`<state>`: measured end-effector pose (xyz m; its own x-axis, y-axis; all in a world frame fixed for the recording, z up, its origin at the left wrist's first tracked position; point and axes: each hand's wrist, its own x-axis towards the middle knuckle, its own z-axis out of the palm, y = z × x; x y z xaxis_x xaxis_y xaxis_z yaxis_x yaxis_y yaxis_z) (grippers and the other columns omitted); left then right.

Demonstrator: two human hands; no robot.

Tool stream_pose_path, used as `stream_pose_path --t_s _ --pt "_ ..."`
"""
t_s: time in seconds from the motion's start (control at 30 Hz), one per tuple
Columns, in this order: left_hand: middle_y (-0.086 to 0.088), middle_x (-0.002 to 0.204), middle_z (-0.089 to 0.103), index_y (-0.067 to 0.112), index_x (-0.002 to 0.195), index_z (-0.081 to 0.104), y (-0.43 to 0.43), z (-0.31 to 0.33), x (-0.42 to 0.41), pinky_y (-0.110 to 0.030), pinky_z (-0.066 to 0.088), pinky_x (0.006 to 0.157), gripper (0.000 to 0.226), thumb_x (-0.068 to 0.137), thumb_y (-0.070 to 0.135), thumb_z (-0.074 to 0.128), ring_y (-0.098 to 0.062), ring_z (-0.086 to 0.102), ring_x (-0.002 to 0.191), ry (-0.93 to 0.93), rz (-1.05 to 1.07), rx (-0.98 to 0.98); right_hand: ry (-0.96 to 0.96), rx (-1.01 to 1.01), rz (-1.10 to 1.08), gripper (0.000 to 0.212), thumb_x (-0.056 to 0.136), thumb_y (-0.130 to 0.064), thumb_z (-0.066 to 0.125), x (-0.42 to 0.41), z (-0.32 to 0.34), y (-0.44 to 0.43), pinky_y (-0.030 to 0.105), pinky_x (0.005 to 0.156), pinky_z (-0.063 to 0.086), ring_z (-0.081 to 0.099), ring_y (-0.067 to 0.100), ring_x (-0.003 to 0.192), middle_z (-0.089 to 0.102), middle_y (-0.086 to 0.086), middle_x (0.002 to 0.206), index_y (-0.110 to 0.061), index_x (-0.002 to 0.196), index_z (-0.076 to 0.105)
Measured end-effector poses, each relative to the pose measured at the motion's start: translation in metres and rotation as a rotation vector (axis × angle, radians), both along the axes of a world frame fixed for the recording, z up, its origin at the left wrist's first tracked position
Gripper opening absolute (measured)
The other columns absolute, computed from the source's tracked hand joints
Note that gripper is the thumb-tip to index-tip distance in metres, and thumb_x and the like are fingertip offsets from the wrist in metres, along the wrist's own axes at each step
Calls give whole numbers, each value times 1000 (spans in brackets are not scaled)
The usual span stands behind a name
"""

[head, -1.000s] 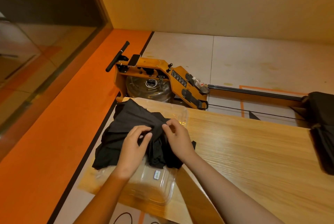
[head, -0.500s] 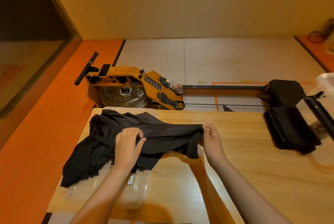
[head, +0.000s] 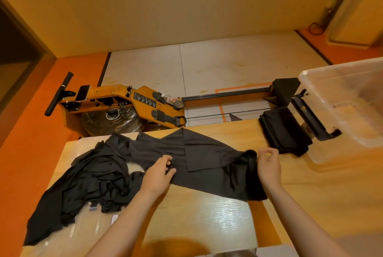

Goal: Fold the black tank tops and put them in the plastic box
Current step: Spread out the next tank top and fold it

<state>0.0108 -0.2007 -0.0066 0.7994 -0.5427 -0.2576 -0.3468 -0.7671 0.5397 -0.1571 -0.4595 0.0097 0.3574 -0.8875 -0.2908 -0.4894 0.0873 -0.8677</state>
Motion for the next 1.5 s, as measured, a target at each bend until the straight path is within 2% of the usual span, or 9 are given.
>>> stream_pose_path --t_s 0.07,0.2,0.43,0.67,0.8,0.93,1.07,1.23,1.5 --pt "6 128 53 23 131 49 -16 -5 -4 -32 45 99 40 93 31 60 -13 52 118 -70 -65 20 101 26 48 39 94 -42 55 -14 -15 0 42 74 51 61 24 82 62 4 87 -15 119 46" --pt "5 133 49 25 131 50 -52 -12 -10 -30 42 102 43 91 33 63 -14 47 121 -158 -232 66 370 -94 187 65 78 -52 71 -35 -41 10 33 70 46 57 23 105 59 2 112 -13 126 49" --pt "6 134 46 23 120 60 -71 -32 -7 -27 42 98 28 93 22 62 -13 43 120 -187 -311 100 559 -239 272 19 87 -27 67 -52 -58 20 31 60 44 56 23 91 58 3 90 -12 92 57" --pt "7 109 62 22 101 65 -68 -24 11 -30 47 88 10 96 21 57 -13 56 103 -87 -249 -27 174 -32 223 21 90 -10 55 -54 -42 6 33 57 32 43 18 63 45 7 68 -9 76 40" --pt "3 93 64 19 102 60 -68 6 31 -27 47 73 10 99 18 52 -13 60 85 -32 -85 -184 22 29 230 26 89 -2 55 -40 -11 -18 30 61 32 40 17 68 40 4 71 -14 74 36" --pt "2 91 60 15 105 58 -70 50 63 -17 49 61 11 100 13 48 -15 65 80 1 119 -377 -16 -39 337 16 88 -18 65 -17 24 -51 31 73 41 52 14 82 54 2 84 -9 87 51" --pt "-3 97 65 12 97 65 -63 93 96 -22 57 78 11 93 4 58 -16 66 93 29 228 -583 -27 -228 457 8 92 -21 62 8 62 -72 25 70 42 55 6 82 59 -6 88 -15 97 63" --pt "4 99 67 12 98 69 -45 139 117 -27 48 90 25 80 -4 71 -11 61 97 -127 125 -460 68 -348 710 8 87 -26 68 31 99 -90 22 66 45 59 8 83 64 -4 86 -18 90 68" --pt "6 92 66 17 88 69 -31 198 148 -29 49 85 23 80 -5 70 -9 62 93 -287 19 -414 -12 -596 644 31 93 -19 62 74 163 -121 19 51 33 46 12 60 48 1 63 -18 64 49"
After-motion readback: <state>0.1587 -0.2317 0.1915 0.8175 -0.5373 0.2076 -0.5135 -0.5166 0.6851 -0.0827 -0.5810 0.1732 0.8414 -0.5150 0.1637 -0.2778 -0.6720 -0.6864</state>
